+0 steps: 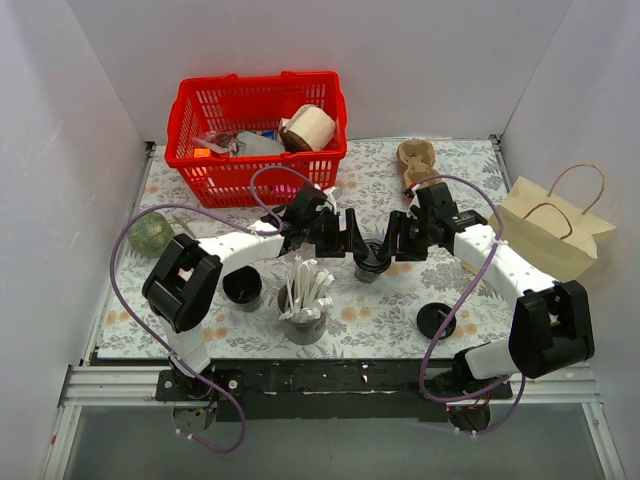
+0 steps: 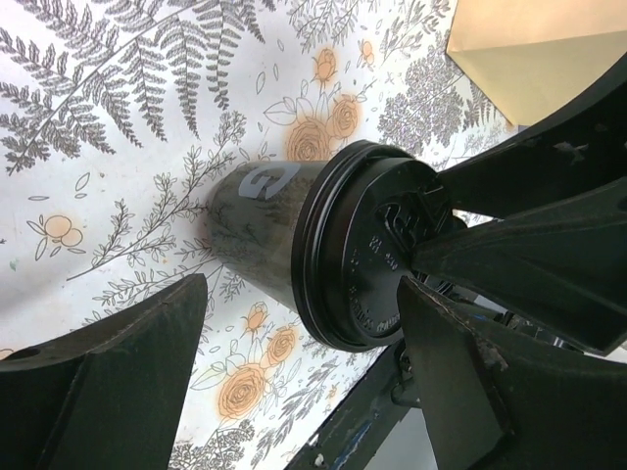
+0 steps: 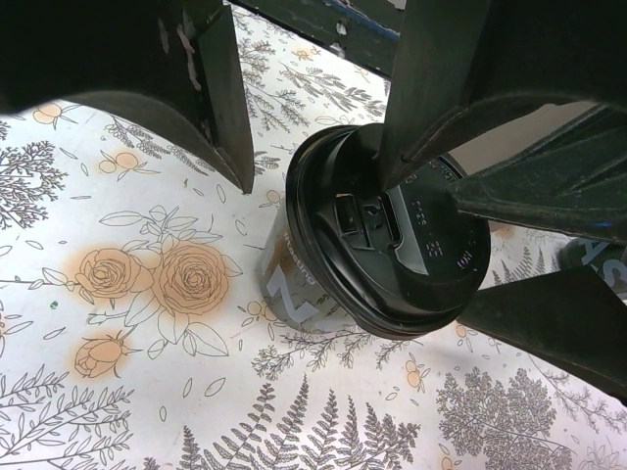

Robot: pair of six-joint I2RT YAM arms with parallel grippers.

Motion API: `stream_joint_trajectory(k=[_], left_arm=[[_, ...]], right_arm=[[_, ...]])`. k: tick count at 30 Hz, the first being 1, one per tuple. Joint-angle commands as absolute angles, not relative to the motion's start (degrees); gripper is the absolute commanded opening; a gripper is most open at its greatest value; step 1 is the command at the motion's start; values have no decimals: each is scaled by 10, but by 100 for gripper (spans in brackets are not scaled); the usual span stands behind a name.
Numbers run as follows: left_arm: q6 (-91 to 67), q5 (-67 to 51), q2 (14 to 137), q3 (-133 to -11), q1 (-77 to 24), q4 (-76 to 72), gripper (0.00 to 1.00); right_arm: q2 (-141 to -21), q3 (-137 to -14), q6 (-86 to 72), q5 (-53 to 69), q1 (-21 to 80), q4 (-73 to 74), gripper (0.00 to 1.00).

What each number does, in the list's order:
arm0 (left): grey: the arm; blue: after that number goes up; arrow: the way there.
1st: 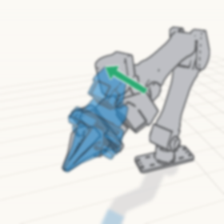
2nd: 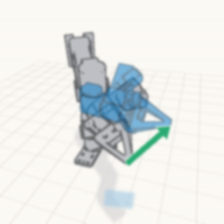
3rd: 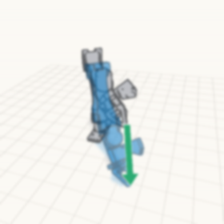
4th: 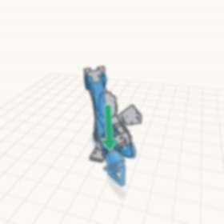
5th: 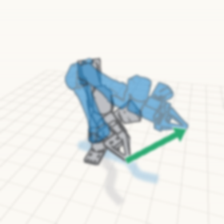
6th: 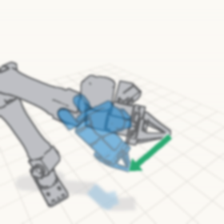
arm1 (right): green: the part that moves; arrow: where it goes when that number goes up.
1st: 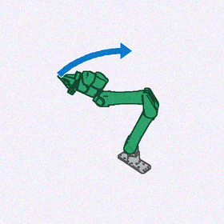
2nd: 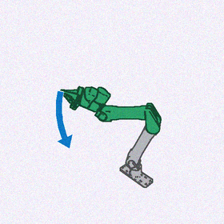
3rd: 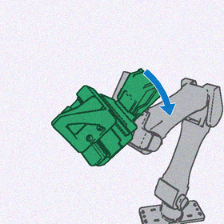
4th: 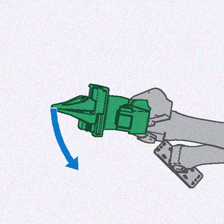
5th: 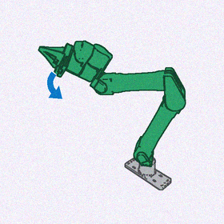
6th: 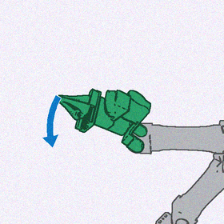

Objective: Pack the takeout coffee

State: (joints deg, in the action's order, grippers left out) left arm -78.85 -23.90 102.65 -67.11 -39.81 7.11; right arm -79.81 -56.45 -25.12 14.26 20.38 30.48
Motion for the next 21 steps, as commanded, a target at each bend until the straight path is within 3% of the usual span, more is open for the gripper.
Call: stream_joint_trajectory(k=[1, 5, 14, 19, 21], left_arm=[[-777, -225, 1018, -705, -395, 76, 77], [-767, -228, 1041, -736, -395, 92, 67], [-764, -240, 1045, -715, -395, 93, 59], [-765, -250, 1051, -708, -395, 90, 43], [-765, -251, 1056, -704, -396, 91, 43]], right_arm=[[-786, -586, -240, 149, 206, 320, 60], [-787, -579, -245, 163, 206, 309, 58], [-796, -567, -257, 179, 206, 297, 52], [-797, -563, -262, 191, 206, 291, 47], [-799, -566, -262, 189, 206, 293, 46]])
